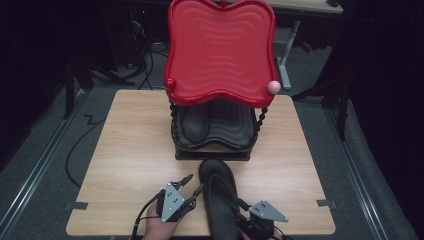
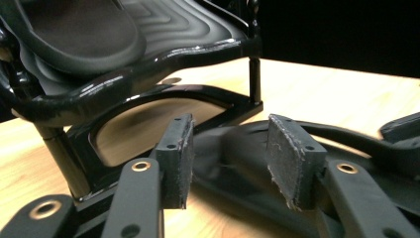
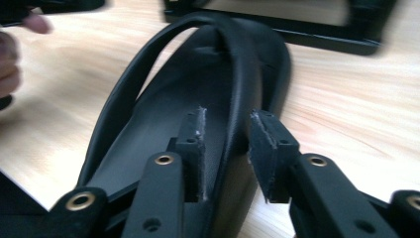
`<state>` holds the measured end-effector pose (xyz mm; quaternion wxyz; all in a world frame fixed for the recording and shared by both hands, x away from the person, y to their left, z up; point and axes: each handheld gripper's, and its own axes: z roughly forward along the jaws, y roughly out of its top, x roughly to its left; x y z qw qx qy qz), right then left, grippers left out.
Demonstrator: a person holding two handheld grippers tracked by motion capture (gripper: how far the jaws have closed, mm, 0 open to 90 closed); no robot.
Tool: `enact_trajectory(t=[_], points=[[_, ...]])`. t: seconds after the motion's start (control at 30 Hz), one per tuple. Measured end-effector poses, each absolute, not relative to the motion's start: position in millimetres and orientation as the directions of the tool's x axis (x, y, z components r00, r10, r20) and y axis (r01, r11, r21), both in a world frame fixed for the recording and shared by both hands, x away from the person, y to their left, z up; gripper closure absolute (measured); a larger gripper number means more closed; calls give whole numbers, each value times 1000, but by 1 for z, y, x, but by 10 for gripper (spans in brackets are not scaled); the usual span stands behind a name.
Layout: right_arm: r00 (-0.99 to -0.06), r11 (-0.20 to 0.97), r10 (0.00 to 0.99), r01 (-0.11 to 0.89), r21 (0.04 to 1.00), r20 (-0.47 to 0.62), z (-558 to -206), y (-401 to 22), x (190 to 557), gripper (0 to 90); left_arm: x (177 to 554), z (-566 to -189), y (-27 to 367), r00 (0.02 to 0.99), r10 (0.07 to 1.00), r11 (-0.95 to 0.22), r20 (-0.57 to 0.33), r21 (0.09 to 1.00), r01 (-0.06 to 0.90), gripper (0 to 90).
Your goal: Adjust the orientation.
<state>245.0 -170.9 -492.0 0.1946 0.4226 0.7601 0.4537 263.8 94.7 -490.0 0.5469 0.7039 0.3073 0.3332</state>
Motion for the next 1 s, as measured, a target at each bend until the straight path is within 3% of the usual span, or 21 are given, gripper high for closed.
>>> enact_trajectory(t=[0.2,0.43,0.57,0.73,0.8,1.0], points=[[-624,259,777,438,861,84,-491,-147,253,546,248,-490,94,594,797,-202,108,975,94,493],[-606,254,792,439,862,76,-494,-144,270,566,246,-503,78,631,773,-250,68,946,204,397],[-607,264,792,442,857,69,-496,-142,274,608,249,-509,74,618,785,-262,34,923,282,394],[-609,255,789,448,857,84,-497,-142,276,681,252,-508,81,613,790,-225,-11,925,305,550],[-611,256,787,446,857,83,-497,-142,276,711,250,-507,79,607,795,-243,13,923,297,611],[-616,263,786,411,873,53,-490,-144,264,736,246,-497,81,614,789,-214,9,941,262,697]])
